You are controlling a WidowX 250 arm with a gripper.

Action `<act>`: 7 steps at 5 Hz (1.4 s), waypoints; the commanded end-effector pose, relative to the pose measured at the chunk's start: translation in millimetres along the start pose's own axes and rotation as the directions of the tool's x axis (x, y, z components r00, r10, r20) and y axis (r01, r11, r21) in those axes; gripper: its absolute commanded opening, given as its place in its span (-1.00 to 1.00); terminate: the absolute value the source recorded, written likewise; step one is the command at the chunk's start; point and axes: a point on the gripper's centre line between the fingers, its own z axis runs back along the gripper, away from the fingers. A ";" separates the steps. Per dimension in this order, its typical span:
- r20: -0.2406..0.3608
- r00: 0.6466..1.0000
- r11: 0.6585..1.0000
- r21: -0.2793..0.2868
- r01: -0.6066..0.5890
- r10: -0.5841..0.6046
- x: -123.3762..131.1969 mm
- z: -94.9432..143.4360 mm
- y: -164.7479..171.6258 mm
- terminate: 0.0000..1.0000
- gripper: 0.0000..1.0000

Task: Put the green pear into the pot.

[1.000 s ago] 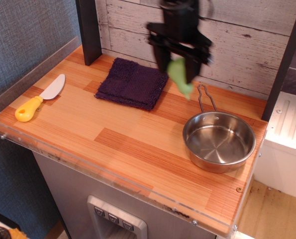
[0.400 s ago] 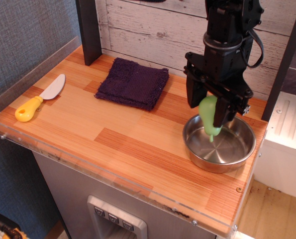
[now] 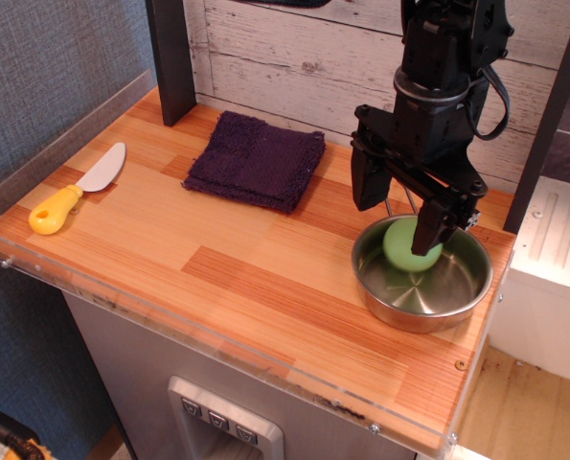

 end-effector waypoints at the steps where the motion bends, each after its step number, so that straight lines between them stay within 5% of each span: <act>1: 0.080 0.994 0.996 0.036 -0.080 0.077 -21.2 49.6 15.8 -1.00 1.00; 2: 0.086 0.968 0.969 0.046 -0.241 0.237 -46.8 68.2 39.4 -1.00 1.00; 4: 0.059 0.920 0.921 -0.009 -0.388 0.388 -76.3 68.7 68.3 -1.00 1.00; 5: -0.005 0.940 0.939 -0.047 -0.340 0.340 -80.5 70.7 78.3 -1.00 1.00; 6: -0.005 0.940 0.939 -0.047 -0.340 0.340 -80.5 70.7 78.3 -1.00 1.00; 7: -0.005 0.940 0.939 -0.047 -0.340 0.340 -80.5 70.7 78.3 1.00 1.00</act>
